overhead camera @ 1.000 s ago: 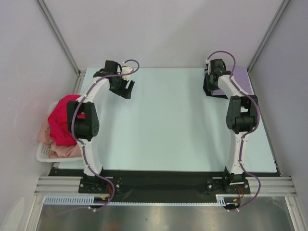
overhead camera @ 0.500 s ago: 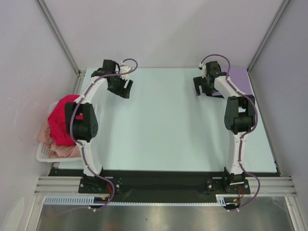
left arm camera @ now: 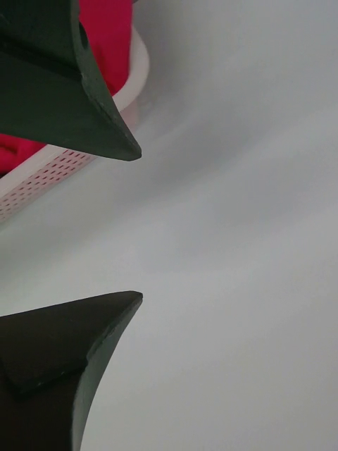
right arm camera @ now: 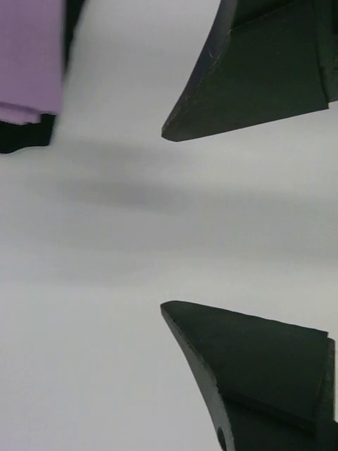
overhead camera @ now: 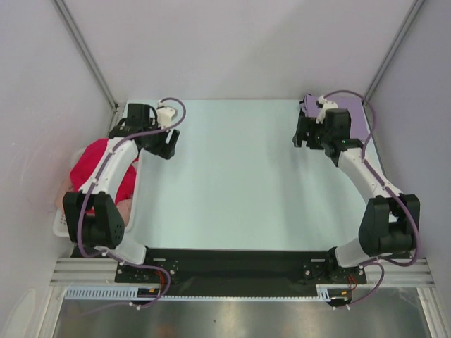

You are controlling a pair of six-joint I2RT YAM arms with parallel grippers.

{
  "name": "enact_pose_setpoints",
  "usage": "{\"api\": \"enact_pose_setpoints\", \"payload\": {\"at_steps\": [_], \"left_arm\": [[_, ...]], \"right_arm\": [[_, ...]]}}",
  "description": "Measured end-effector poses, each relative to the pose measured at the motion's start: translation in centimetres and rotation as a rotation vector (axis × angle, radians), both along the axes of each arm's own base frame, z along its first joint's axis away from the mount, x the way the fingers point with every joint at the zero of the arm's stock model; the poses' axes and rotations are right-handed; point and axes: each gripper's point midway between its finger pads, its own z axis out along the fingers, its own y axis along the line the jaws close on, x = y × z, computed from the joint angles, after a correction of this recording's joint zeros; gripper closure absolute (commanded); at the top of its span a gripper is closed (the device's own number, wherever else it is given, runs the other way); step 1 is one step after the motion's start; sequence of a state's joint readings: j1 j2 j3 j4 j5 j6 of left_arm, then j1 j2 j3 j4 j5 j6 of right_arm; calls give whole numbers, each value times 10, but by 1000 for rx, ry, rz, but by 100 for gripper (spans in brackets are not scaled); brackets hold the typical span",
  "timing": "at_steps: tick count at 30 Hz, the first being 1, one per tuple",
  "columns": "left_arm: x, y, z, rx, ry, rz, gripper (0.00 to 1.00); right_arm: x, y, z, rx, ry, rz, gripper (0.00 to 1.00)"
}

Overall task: Fold and stack the t-shirts
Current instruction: Neatly place the folded tshirt to the corner

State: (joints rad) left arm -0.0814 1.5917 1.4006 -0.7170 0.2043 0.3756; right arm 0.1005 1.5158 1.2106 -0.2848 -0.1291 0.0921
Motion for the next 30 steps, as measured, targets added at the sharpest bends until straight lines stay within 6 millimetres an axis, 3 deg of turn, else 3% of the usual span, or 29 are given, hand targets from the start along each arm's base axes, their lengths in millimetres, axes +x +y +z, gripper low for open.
{"api": "enact_pose_setpoints", "payload": {"at_steps": [5,8,12,15,23,30], "left_arm": [[-45,17,-29,21,-2,40,19],[-68,21,-53,29,-4,51,19],[-86,26,-75,30,-10,76,19],[-86,28,-83,29,-26,98,19],[-78,29,-81,15,-65,122,19],[-77,29,-81,13,-64,122,19]], "right_arm": [[-45,-10,-61,13,112,-89,0],[-67,-13,-84,17,165,-122,0],[-83,-12,-86,39,139,-140,0],[-91,-11,-82,61,101,-147,0],[-105,-12,-90,82,75,-154,0],[-103,-11,-85,88,47,-153,0]]}}
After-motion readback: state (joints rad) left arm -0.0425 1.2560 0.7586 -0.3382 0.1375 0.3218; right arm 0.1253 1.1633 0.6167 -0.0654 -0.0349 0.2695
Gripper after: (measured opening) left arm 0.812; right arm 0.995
